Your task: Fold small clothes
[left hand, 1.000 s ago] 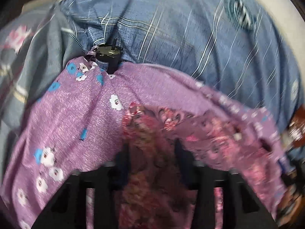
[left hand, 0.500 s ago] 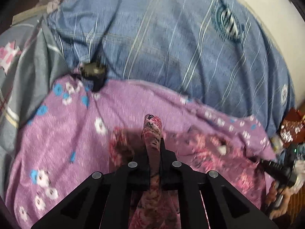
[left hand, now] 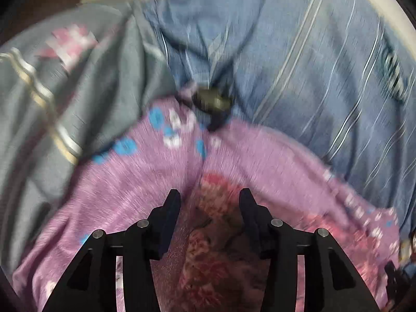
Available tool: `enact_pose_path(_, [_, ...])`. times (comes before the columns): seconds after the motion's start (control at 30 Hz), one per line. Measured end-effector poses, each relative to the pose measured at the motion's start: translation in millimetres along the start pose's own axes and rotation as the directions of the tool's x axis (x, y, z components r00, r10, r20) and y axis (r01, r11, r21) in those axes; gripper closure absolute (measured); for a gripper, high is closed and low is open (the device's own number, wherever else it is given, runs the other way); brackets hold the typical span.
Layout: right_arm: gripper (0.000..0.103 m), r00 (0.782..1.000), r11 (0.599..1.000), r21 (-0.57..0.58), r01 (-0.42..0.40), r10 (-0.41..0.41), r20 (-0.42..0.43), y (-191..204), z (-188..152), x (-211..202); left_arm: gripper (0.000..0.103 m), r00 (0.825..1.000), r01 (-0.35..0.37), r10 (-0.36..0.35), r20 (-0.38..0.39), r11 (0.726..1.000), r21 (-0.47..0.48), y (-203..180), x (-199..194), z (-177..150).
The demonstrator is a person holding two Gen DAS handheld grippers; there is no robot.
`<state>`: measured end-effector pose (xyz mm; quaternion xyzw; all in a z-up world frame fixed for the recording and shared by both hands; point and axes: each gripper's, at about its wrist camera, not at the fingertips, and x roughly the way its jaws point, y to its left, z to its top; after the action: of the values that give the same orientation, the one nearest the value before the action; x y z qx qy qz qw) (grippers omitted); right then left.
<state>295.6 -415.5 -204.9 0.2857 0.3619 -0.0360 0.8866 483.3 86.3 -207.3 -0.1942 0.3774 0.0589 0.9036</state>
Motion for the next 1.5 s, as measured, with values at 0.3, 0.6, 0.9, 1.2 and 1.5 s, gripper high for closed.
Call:
enact_pose_path(0.3, [0.075,0.929,0.950,-0.264,-0.170,0.065,-0.365,74.3,-54.1,39.1,0.036,0.992,0.126,-0.110,-0.067,0.936,0.330,-73.4,-17.8,-40.7])
enact_pose_path(0.6, [0.078,0.965,0.915,-0.361,-0.182,0.094,-0.247,115.3,-67.2,9.6,0.036,0.989,0.073,-0.011,-0.145,0.899,0.431,-91.2,-0.5,-67.9])
enact_pose_path(0.9, [0.070,0.959,0.805,-0.593,-0.036,-0.139,-0.247,166.9,-126.4,32.2,0.036,0.989,0.022,0.054,-0.134,0.861,0.508,-90.3,-6.3,-84.1])
enact_pose_path(1.2, [0.068,0.969,0.760,-0.649,0.042,-0.188,-0.158,171.3,-154.6,3.0,0.036,0.998,-0.024,0.048,-0.028,0.828,0.560,-87.1,-75.8,-126.5])
enact_pose_path(1.5, [0.064,0.965,0.765,-0.636,0.101,-0.230,-0.123,163.5,-179.0,-15.5,0.036,0.997,-0.042,0.067,-0.023,0.812,0.582,-69.1,-110.2,-170.9])
